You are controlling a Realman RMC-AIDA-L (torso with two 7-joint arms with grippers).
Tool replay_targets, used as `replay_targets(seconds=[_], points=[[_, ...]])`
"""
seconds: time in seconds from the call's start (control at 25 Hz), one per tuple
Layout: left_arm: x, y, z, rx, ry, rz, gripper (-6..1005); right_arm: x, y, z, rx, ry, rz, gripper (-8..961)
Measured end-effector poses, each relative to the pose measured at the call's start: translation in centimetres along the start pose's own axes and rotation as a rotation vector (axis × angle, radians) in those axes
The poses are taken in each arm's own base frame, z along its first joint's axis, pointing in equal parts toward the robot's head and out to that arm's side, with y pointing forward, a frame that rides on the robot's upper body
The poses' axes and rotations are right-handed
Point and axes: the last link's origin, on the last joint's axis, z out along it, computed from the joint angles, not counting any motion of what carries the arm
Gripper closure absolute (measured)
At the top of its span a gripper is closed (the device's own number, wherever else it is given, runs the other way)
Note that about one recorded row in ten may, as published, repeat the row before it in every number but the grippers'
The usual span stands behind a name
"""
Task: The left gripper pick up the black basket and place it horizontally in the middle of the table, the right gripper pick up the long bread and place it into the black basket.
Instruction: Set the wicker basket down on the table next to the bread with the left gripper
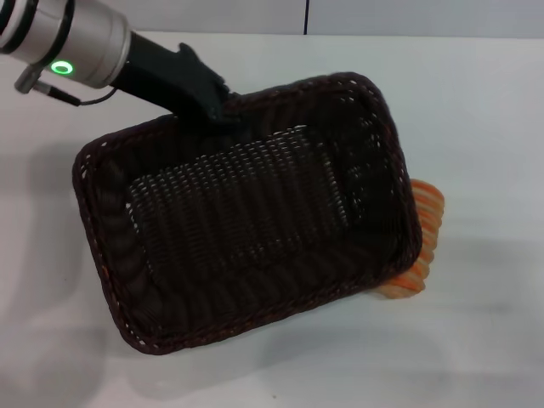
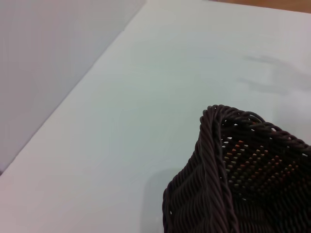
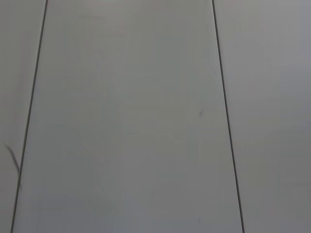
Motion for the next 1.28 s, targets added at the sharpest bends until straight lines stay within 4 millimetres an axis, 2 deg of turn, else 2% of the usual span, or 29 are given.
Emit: replay_targets(seconds=[0.04,0.08,0.24,0.28,0.4,0.48,0.64,1.0,1.08,1.28], points=[[0.0,0.0,0.0,0.000,0.000,0.000,801,0.0,0.0,0.0,0.000,0.000,0.000,148],[1.0,0.2,0.0,-0.028,-0.004,0.060,801,0.0,0.0,0.0,0.001,0.001,0.000,148],[1.4,0.3,0.0,-0.039,-0.005,0.091,800,0.0,0.0,-0.1,0.002,0.003,-0.001,148],[2.2,0.0,-0.7,-0.050,-0.011,0.148,800,0.0,0.0,-0.2,-0.002,0.005,0.001,148],[2.4,-0.3,-1.1,-0.050,-0.012,0.155,800,0.0,0.1,-0.3,-0.006,0.007,0.002,148],[2.8,-0.8,-2.0,-0.061,-0.011,0.163,795,0.0,0.1,-0.2,-0.008,0.007,0.002,148],[2.9,-0.9,-2.3,-0.072,-0.023,0.170,775,0.1,0.2,-0.1,-0.012,0.008,0.004,149],[1.7,-1.7,0.3,-0.088,-0.098,0.212,731,0.2,0.4,0.0,-0.024,0.012,0.007,149],[1.8,-1.8,1.4,-0.072,-0.117,0.220,721,0.2,0.4,-0.1,-0.023,0.013,0.006,149],[2.4,-1.5,2.5,-0.042,-0.125,0.257,696,0.2,0.4,-0.1,-0.022,0.014,0.004,149]])
